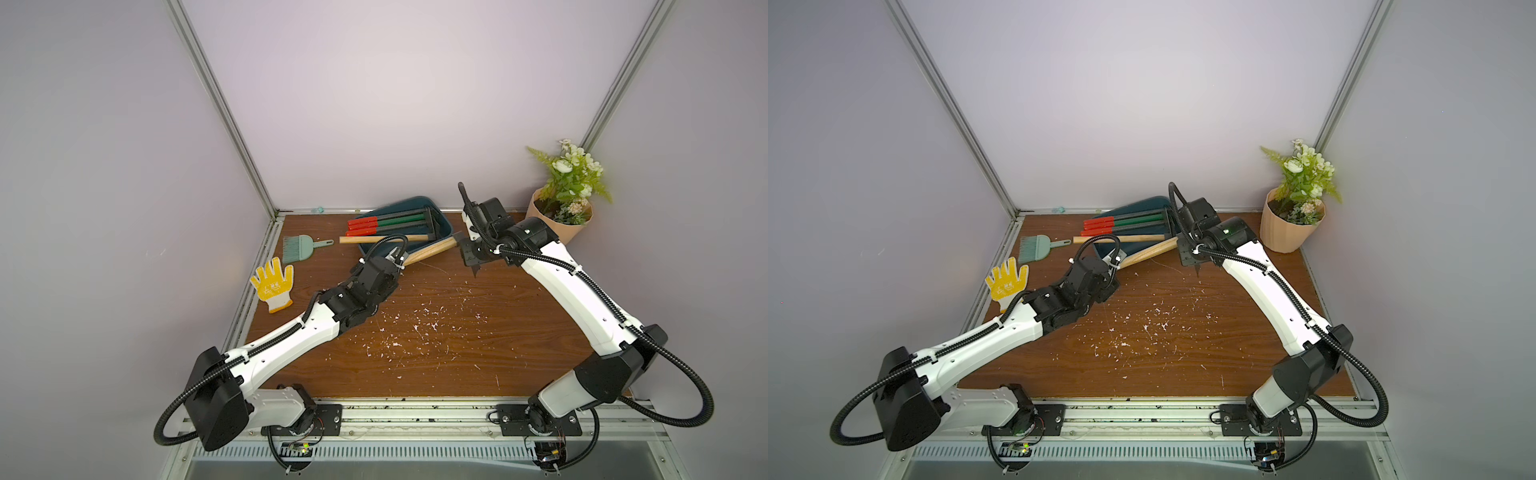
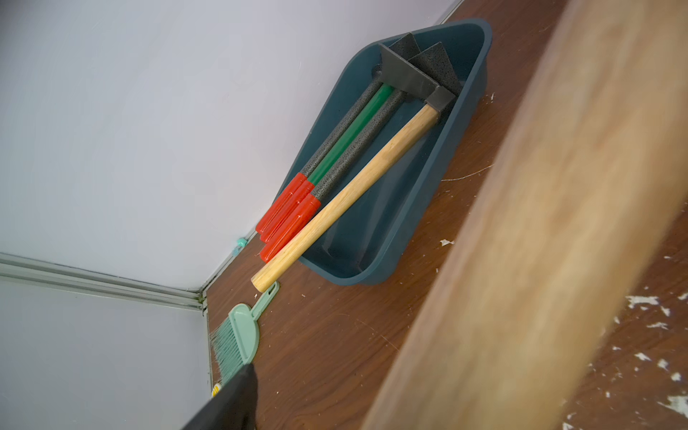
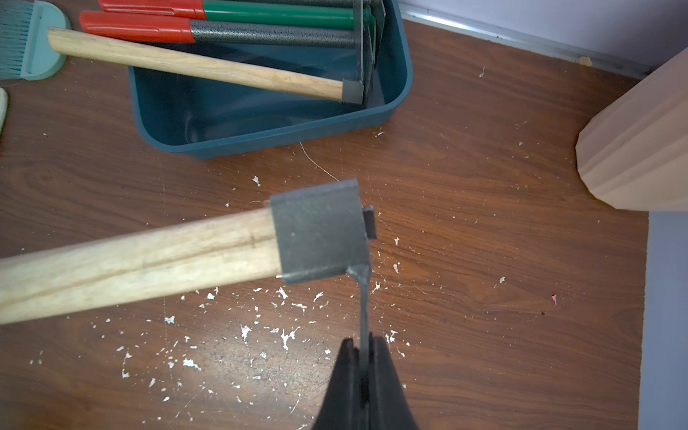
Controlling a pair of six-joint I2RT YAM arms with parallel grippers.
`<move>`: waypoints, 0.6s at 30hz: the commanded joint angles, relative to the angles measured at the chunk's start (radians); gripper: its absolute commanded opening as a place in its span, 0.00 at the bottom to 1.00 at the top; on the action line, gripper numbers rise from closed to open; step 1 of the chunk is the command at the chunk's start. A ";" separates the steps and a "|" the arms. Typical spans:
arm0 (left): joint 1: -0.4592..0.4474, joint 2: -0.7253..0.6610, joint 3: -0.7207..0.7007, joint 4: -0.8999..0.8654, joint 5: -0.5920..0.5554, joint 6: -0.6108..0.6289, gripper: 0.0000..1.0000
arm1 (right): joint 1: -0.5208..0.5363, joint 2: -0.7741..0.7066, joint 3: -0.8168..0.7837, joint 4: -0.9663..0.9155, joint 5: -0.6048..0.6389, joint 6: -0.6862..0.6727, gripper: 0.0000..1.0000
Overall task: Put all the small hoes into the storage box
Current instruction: Pick up the hoe from the center of the board.
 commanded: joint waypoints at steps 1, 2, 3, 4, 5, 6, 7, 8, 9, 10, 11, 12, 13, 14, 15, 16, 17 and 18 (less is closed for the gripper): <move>-0.014 0.028 0.000 0.021 -0.054 -0.005 0.59 | 0.002 -0.070 -0.008 0.016 -0.027 0.013 0.00; -0.016 0.035 0.002 0.023 -0.060 -0.007 0.53 | 0.002 -0.070 -0.015 0.016 -0.026 0.014 0.00; -0.018 0.039 0.002 0.028 -0.063 -0.008 0.48 | 0.001 -0.071 -0.019 0.016 -0.025 0.015 0.00; -0.019 0.044 0.002 0.035 -0.067 -0.010 0.43 | 0.002 -0.070 -0.024 0.019 -0.026 0.017 0.00; -0.020 0.047 0.002 0.038 -0.066 -0.011 0.39 | 0.002 -0.070 -0.029 0.025 -0.030 0.018 0.00; -0.021 0.050 0.002 0.040 -0.064 -0.010 0.35 | 0.002 -0.068 -0.034 0.030 -0.033 0.020 0.00; -0.021 0.054 0.003 0.041 -0.063 -0.012 0.30 | 0.002 -0.064 -0.035 0.032 -0.034 0.019 0.00; -0.021 0.059 0.005 0.038 -0.060 -0.014 0.24 | 0.002 -0.060 -0.036 0.035 -0.033 0.021 0.00; -0.022 0.062 0.005 0.035 -0.058 -0.016 0.16 | 0.002 -0.058 -0.038 0.038 -0.032 0.022 0.00; -0.022 0.066 0.005 0.034 -0.057 -0.018 0.08 | 0.002 -0.057 -0.039 0.046 -0.029 0.024 0.03; -0.022 0.068 0.004 0.032 -0.053 -0.021 0.01 | 0.002 -0.060 -0.042 0.055 -0.025 0.025 0.08; -0.023 0.069 0.003 0.033 -0.044 -0.025 0.00 | 0.002 -0.062 -0.045 0.069 -0.022 0.022 0.14; -0.023 0.069 -0.001 0.036 -0.031 -0.031 0.00 | 0.000 -0.067 -0.051 0.088 -0.018 0.017 0.19; -0.023 0.066 -0.005 0.043 -0.006 -0.040 0.00 | 0.001 -0.075 -0.059 0.110 -0.012 0.012 0.23; -0.023 0.064 -0.008 0.051 0.020 -0.049 0.00 | 0.000 -0.085 -0.064 0.129 -0.001 0.011 0.26; -0.022 0.061 -0.012 0.056 0.054 -0.061 0.00 | 0.001 -0.100 -0.067 0.153 0.009 0.006 0.28; -0.022 0.061 -0.016 0.063 0.081 -0.068 0.00 | 0.001 -0.119 -0.074 0.177 0.015 -0.002 0.31; -0.020 0.061 -0.018 0.069 0.107 -0.077 0.00 | 0.001 -0.144 -0.084 0.209 0.025 -0.014 0.33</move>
